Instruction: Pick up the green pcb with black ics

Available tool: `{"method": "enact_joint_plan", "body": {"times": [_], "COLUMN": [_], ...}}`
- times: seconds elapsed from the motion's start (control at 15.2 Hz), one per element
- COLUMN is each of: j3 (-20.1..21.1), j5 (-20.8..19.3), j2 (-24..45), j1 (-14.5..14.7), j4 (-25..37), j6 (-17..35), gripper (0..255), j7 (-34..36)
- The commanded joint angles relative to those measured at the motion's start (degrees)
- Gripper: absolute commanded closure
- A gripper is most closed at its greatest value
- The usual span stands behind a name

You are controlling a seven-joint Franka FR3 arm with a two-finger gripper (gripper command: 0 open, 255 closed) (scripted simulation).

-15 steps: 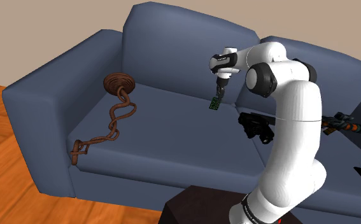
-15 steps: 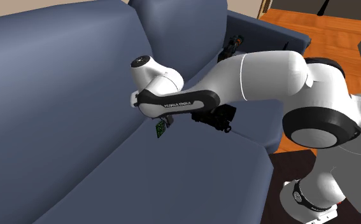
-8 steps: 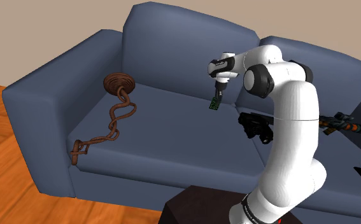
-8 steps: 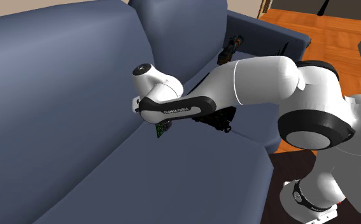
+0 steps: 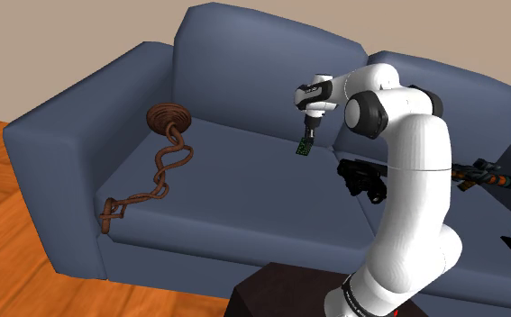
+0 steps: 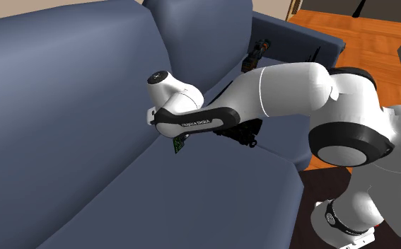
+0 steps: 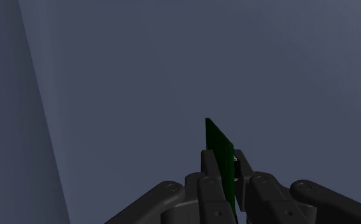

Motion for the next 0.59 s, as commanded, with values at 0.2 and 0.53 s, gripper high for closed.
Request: {"method": "enact_joint_plan", "body": {"times": [0.2, 0.53], "j3": [-0.2, -0.5], "j5": [-0.3, -0.7], "j2": [-0.9, -2.1], "j1": [0.1, 0.2], "j4": [1.1, 3.1], "j6": [-1.9, -5.1], "gripper": [255, 255], "j7": [0.0, 0.0]}}
